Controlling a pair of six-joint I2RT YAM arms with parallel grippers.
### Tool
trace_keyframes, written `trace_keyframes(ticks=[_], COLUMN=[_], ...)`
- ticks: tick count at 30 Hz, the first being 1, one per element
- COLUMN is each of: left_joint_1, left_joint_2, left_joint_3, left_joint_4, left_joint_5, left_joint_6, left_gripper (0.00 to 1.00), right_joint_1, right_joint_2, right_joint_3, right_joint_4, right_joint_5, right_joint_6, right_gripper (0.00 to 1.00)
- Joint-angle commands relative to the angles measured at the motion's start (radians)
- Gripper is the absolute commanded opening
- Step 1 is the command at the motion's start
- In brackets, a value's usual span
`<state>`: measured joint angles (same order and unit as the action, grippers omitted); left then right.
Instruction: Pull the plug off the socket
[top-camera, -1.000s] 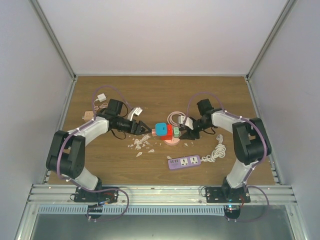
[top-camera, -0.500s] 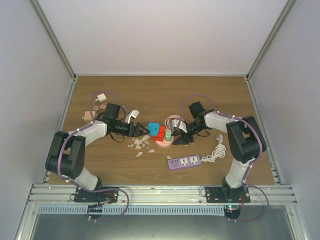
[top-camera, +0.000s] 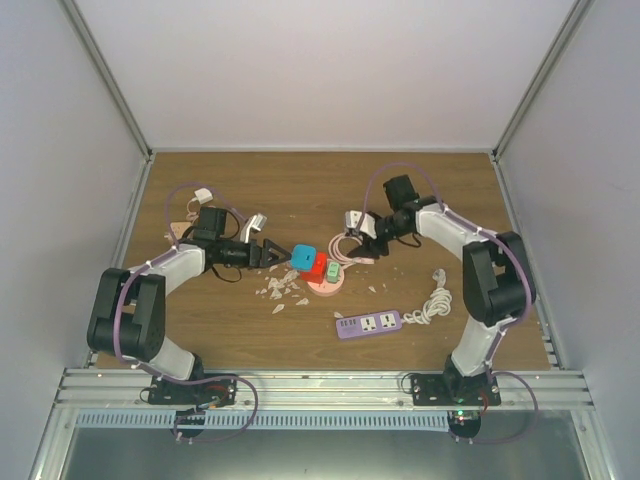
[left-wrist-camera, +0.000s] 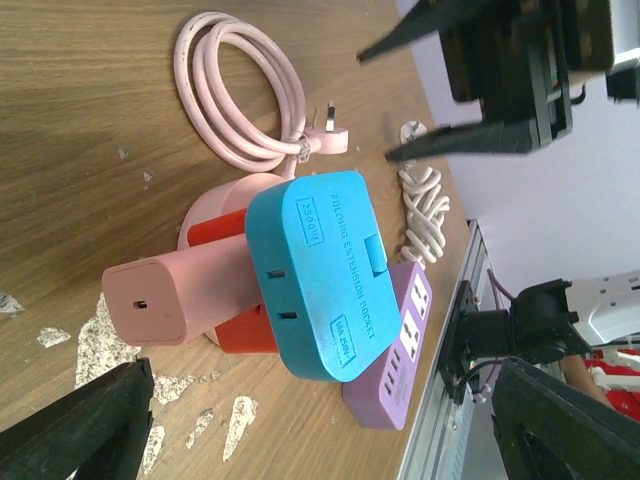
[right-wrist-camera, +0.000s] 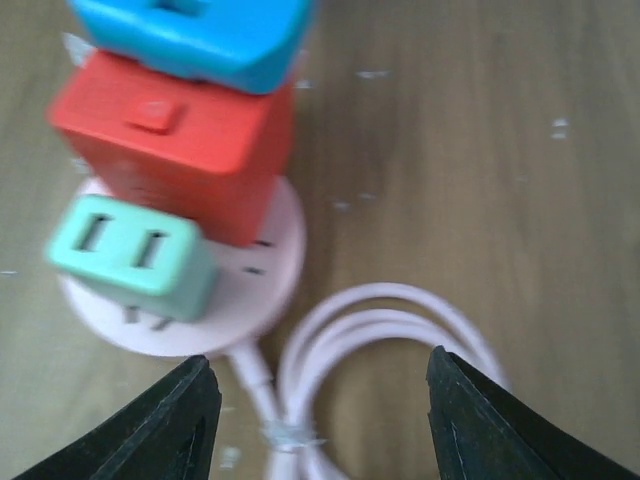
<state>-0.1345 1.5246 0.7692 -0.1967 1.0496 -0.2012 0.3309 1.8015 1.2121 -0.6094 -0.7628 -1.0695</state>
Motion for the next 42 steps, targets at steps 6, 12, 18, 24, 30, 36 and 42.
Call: trace_keyframes(ticks=[6,12,18,24,30,36,42], left_joint_1=[0.037,0.051,0.054,0.065,0.085,0.084,0.060], left_joint_2=[-0.050,-0.060,-0.058,-0.047,-0.010,0.006,0.054], left_joint_3=[-0.007,-0.015,-0.018,-0.011,0.047,0.065,0.113], left_joint_4=[0.043,0.053,0.056,0.051,-0.009,-0.037,-0.106], left_joint_5=[0.022,0.032,0.033,0.033,0.000,-0.049,-0.070], left_joint_6=[0.002,-0.003,-0.003,0.002,0.040,0.085,0.156], left_gripper=[0.93,0.93,0.93,0.92,0.90,0.86,0.80], right_joint_1=[0.019,0.055,0.069,0.059,0.005,-0.073,-0.113], right_joint_2=[0.196,0.311,0.392,0.436,0.438,0.403,0.310], right_joint_3=[0.229,0.295,0.361,0.398,0.367,0.286,0.130], right_joint_4=[0.025,-0.011,-0.035,-0.074,-0.113,-0.123,-0.100], right_joint_5=[0.143,0.228,0.225,0.227,0.226,0.230,0.221], right_joint_6=[-0.136,-0.212,-0.211,-0.183,-0.161,-0.111,-0.045], right_gripper=[0.54,0.54,0.52,0.33,0.18,0.13,0.13])
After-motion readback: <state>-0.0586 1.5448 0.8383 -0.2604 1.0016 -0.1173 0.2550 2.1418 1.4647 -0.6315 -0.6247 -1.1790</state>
